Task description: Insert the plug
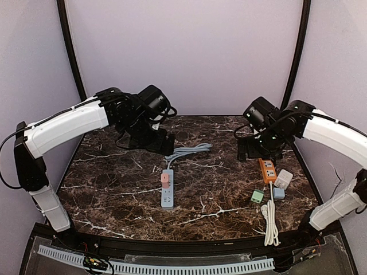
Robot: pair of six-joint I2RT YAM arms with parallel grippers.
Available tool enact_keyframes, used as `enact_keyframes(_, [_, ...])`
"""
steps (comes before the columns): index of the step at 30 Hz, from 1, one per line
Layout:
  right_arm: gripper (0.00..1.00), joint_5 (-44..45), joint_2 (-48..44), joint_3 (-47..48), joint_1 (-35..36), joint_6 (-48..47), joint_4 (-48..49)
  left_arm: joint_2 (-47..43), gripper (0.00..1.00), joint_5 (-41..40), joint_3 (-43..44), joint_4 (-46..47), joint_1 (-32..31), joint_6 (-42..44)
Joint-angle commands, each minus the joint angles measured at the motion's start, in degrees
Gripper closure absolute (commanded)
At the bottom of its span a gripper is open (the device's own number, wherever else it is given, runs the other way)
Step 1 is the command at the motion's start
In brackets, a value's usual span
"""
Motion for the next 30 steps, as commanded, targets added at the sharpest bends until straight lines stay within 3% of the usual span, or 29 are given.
enact_keyframes(1, [0.01,-1.14,4.57,3.48,-0.43,8.9,-9.46,-4.28,0.01,1.25,-1.46,4.22,-0.04,8.07])
enact_keyframes(9, [0.01,-6.09,6.99,1.01,-4.88,13.02,-11.77,-5.07,0.01,4.86,-0.95,3.55,0.19,14.31])
enact_keyframes(17, [0.01,-14.51,4.28,-9.29,-9.17,11.54,-2.43,-6.07,0.01,12.04,-2.92,5.3,0.18,17.39])
enact_keyframes(24, [0.01,-21.09,2.36,-18.39,-12.77,11.65,5.23,-8.59,0.01,11.75,-5.19,6.82,0.18,17.75])
enact_keyframes(30, [0.02,-21.2,3.89,-20.65,-14.0,11.18,8.65,-9.05,0.01,11.13,-5.42,6.57,0.22,17.24])
